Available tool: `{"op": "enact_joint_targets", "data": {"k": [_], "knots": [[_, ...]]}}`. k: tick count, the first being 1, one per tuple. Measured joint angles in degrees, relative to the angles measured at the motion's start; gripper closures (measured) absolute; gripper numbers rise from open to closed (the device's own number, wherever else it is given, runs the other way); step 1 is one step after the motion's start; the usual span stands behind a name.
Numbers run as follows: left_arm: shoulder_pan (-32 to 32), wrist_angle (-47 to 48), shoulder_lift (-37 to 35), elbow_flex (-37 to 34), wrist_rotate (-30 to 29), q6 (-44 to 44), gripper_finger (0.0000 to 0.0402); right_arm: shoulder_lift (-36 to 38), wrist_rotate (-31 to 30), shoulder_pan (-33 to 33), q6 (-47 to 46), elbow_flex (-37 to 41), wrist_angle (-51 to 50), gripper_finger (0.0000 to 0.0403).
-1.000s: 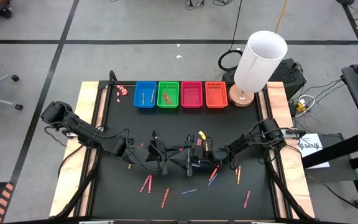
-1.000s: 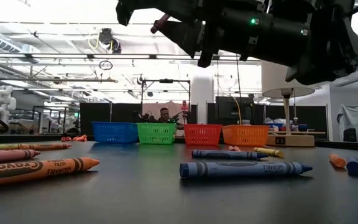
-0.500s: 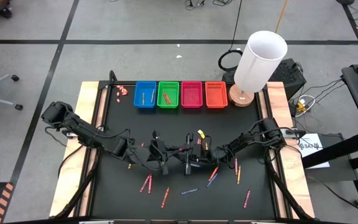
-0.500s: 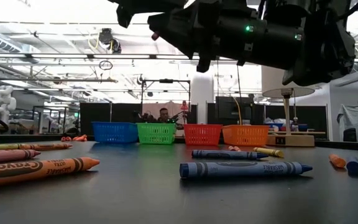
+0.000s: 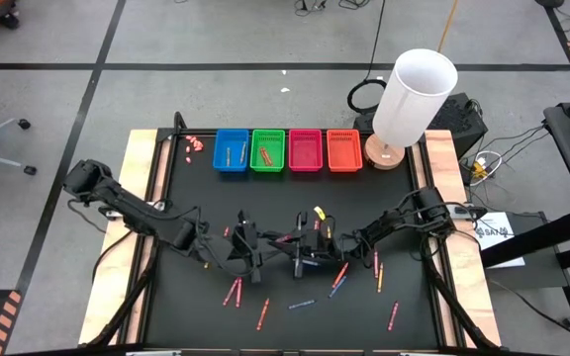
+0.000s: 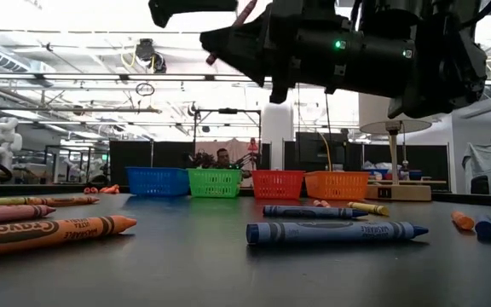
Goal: Sort crayons
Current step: Put the red crayon into the orange bin
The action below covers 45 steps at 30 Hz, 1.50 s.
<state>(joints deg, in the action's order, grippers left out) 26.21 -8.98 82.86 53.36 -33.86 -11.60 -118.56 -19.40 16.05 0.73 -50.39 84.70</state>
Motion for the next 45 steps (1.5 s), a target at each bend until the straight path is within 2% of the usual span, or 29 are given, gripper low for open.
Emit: {"op": "enact_joint_targets", "data": {"k": [7, 10, 19, 24, 28, 31, 35, 41, 45], "knots": [[2.47, 11.99, -5.45, 0.02, -8.70, -2.43, 0.0205, 2.33, -0.33, 0.00, 1.50, 0.00, -9.59, 0.0394], [2.83, 20.04, -6.83, 0.05, -13.78, -5.84, 0.0210, 5.72, -0.68, 0.00, 3.89, 0.00, -18.70, 0.0394], [2.29, 37.88, -7.29, -0.31, -24.33, -15.34, 0.0219, 21.56, -8.35, -0.60, 15.09, 0.00, -53.74, 0.0394], [1.46, 38.56, -7.29, -4.69, -29.65, -15.14, 0.0219, 30.10, -15.73, -1.33, 16.48, 0.00, -71.06, 0.0394], [-0.38, 37.02, -7.22, -8.64, -29.83, -18.40, 0.0220, 35.41, -23.28, -2.03, 15.04, 0.00, -82.78, 0.0394], [-1.42, 36.50, -7.22, -10.85, -29.87, -22.45, 0.0220, 37.97, -25.81, -2.91, 13.14, 0.04, -90.00, 0.0394], [-2.54, 35.09, -7.22, -12.81, -29.74, -24.54, 0.0220, 39.39, -25.70, -3.77, 9.53, 0.04, -94.68, 0.0394], [-2.73, 33.54, -7.24, -12.98, -29.56, -24.08, 0.0220, 39.32, -25.46, -4.11, 2.47, 0.04, -94.87, 0.0394], [-2.57, 32.11, -7.22, -12.98, -29.22, -24.06, 0.0220, 39.24, -25.38, -4.09, -6.03, 0.04, -94.88, 0.0394]]}}
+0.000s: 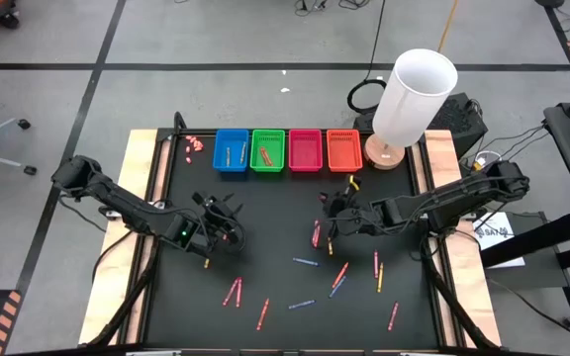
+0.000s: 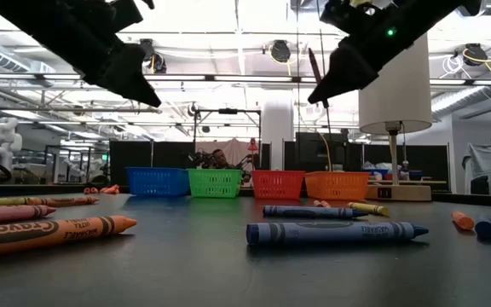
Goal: Sort crayons
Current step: Put the red crayon into the orange bin
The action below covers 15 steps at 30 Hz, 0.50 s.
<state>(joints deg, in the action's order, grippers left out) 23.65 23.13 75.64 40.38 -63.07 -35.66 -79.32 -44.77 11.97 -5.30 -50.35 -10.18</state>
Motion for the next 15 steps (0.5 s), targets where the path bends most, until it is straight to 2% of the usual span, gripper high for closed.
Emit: {"op": "enact_joint_targets", "data": {"k": [9, 15], "knots": [[0.01, -1.26, 0.00, 0.00, 5.00, 0.00, 0.0220, 0.01, 1.68, 0.11, -19.83, 0.00, 0.03, 0.0394], [0.46, -1.22, 0.00, 0.00, 5.86, 0.00, 0.0220, 0.01, 3.47, 0.22, -27.62, 0.00, 0.03, 0.0394]]}}
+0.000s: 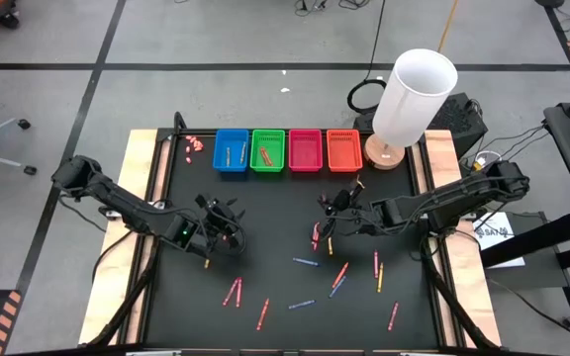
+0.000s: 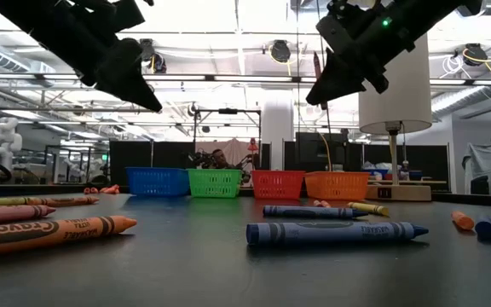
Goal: Sort crayons
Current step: Put the red crayon into the orange bin
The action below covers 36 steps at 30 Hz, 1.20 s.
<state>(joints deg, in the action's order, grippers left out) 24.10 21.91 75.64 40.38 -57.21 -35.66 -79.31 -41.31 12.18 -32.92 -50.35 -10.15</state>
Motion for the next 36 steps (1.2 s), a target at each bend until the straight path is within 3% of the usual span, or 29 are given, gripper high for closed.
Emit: {"op": "enact_joint_targets", "data": {"k": [31, 36], "knots": [[2.36, 0.04, 0.00, 0.00, 0.02, 1.53, 0.0220, 0.00, 0.55, -2.28, 0.96, 0.00, -0.07, 0.0394], [2.36, 0.03, -0.01, 0.02, 0.00, 1.53, 0.0220, 0.00, -2.40, -3.95, 1.27, 0.00, -2.49, 0.0394]]}}
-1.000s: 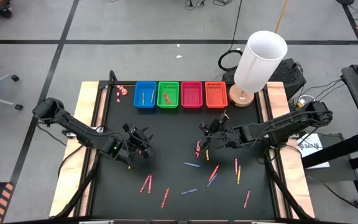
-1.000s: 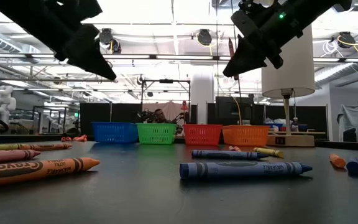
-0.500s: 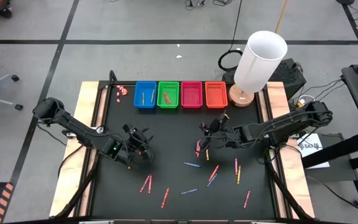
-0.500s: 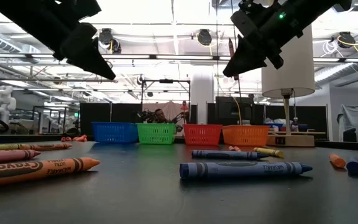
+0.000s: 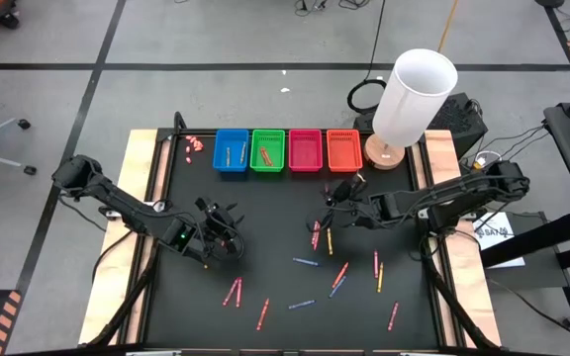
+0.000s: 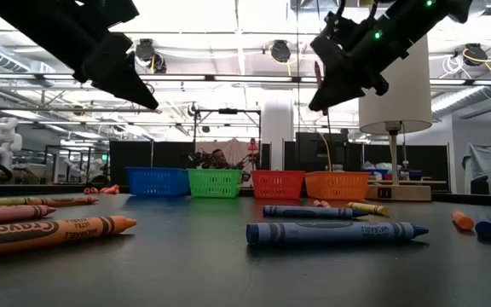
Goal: Sort crayons
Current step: Put the red crayon into the orange bin
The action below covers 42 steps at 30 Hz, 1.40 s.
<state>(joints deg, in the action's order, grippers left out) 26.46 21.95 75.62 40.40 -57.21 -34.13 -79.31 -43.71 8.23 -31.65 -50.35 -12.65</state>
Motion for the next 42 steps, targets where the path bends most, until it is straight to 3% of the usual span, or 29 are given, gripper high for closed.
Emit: {"op": "enact_joint_targets", "data": {"k": [12, 17, 23, 35, 42], "knots": [[0.00, -0.01, 0.00, 0.00, -0.01, -0.01, 0.0220, -0.02, -1.21, -2.50, 0.77, 0.00, -3.47, 0.0394], [0.00, -0.01, 0.01, 0.00, -0.03, -0.02, 0.0220, 0.00, 0.76, -5.70, -0.61, 0.00, -2.73, 0.0394], [0.00, -0.01, 0.00, 0.03, -0.01, -0.04, 0.0220, 0.00, 0.52, -12.50, 4.19, 0.00, -2.26, 0.0394], [0.00, -0.01, -0.01, 0.03, 1.94, -0.07, 0.0220, 0.02, 19.27, -34.93, 7.73, -1.05, -3.12, 0.0394], [-0.02, -0.01, 0.01, 0.03, 2.68, -0.07, 0.0220, -0.02, 21.47, -40.56, 5.45, -1.05, -3.08, 0.0394]]}}
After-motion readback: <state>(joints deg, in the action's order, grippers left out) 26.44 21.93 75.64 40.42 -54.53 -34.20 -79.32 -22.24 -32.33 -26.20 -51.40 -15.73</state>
